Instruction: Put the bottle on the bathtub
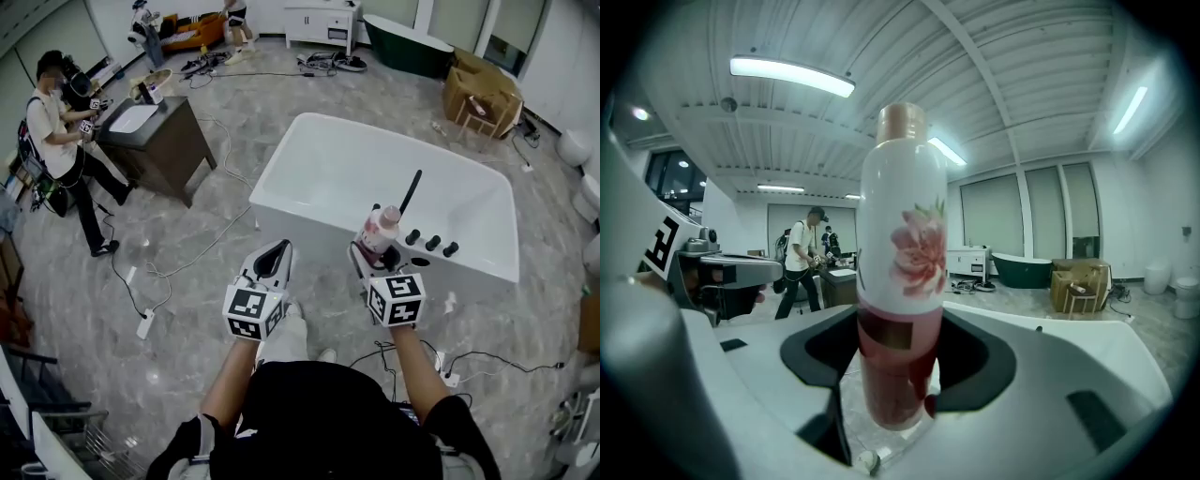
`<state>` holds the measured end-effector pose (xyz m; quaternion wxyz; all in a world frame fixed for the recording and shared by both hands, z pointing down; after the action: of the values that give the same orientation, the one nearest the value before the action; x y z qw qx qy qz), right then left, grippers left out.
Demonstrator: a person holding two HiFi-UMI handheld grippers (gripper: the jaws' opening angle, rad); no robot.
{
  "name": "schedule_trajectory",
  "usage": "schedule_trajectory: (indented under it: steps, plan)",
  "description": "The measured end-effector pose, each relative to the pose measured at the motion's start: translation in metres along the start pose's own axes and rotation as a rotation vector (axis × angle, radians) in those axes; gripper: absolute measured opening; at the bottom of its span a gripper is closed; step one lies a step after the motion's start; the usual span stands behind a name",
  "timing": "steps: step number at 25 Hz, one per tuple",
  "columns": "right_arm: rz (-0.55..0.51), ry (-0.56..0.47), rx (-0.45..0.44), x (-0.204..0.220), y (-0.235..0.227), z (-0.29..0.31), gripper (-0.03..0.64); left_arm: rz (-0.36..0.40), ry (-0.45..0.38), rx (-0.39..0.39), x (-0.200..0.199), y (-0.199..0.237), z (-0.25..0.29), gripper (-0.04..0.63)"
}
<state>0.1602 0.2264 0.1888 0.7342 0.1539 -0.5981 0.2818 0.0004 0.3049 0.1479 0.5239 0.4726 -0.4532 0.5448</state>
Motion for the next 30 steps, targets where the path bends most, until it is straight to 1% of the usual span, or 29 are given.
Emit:
schedule_trajectory:
  steps: [3,8,11,14,18,22,25,30]
  plan:
    - [0.002,0.007,-0.002,0.002,-0.004,0.008,0.255,0.011,0.006,-0.003,0.003,0.007,0.009,0.012]
    - [0.007,0.021,0.004,0.002,-0.018,0.023,0.255,0.016,-0.003,-0.034,0.001,0.027,0.03,0.012]
    - [0.01,0.03,0.01,-0.002,-0.032,0.038,0.255,-0.001,-0.003,-0.038,-0.005,0.037,0.049,0.012]
    - [0.017,0.039,0.018,-0.006,-0.047,0.057,0.255,-0.001,0.015,-0.044,0.0,0.05,0.073,0.012]
    - [0.026,0.049,0.028,-0.006,-0.067,0.091,0.255,-0.022,0.033,-0.034,0.006,0.066,0.109,0.012]
    - [0.039,0.059,0.038,-0.011,-0.088,0.128,0.255,-0.017,0.046,-0.018,0.004,0.083,0.152,0.012]
    - [0.051,0.066,0.052,-0.018,-0.102,0.158,0.255,-0.001,0.054,-0.006,0.001,0.102,0.183,0.012]
    - [0.062,0.07,0.079,-0.036,-0.122,0.208,0.255,0.001,0.062,0.029,-0.01,0.134,0.235,0.012]
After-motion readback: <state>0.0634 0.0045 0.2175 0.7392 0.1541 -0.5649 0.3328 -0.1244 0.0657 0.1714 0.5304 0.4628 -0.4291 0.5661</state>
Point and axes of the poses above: the fingertips, and each gripper's own axes: z forward along the fingers, y to its left, x out of its underside, the point moved 1 cm from there along -z, backward along the fingers, and after that the axes turned 9 degrees about -x, right-handed, at the moved point
